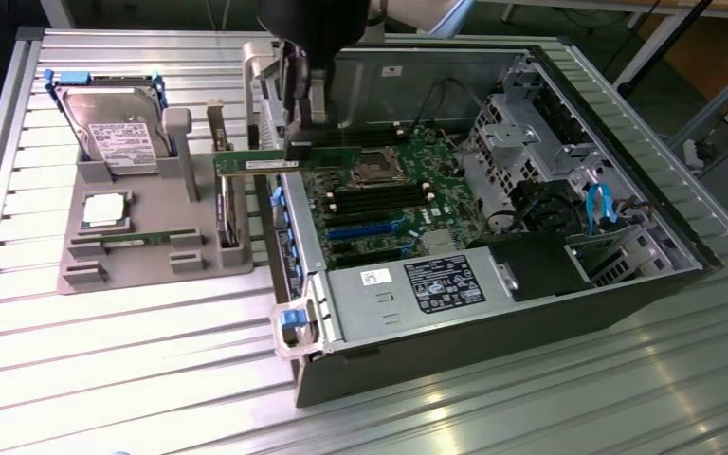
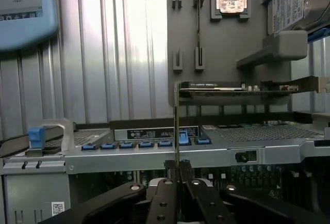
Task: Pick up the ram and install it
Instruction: 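Pick up the ram and move it above insertion slot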
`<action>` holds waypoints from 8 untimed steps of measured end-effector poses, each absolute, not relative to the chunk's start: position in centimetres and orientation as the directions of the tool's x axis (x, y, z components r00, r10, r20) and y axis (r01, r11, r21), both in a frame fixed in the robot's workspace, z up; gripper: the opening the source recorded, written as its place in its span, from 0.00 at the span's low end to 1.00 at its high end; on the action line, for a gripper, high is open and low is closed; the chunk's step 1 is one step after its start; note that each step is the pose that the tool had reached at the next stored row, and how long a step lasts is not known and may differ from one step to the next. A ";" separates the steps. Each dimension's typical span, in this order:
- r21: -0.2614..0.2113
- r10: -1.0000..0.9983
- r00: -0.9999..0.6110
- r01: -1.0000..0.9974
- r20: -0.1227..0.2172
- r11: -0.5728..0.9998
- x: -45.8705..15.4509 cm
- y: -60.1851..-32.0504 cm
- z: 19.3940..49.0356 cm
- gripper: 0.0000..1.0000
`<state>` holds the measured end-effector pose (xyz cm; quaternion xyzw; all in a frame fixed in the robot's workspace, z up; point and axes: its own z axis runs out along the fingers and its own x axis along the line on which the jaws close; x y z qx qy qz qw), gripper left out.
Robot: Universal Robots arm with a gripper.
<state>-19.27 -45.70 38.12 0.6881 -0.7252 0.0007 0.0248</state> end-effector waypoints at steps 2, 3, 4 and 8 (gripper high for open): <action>0.033 -0.998 -0.051 -0.998 0.038 0.052 -18.8 -45.7 38.1 0.11; 0.033 -0.998 -0.051 -0.998 0.038 0.052 -18.6 -45.7 38.1 0.11; 0.033 -0.998 -0.050 -0.998 0.039 0.052 -18.4 -45.7 38.1 0.11; 0.033 -0.998 -0.049 -0.998 0.040 0.050 -17.4 -45.7 38.1 0.11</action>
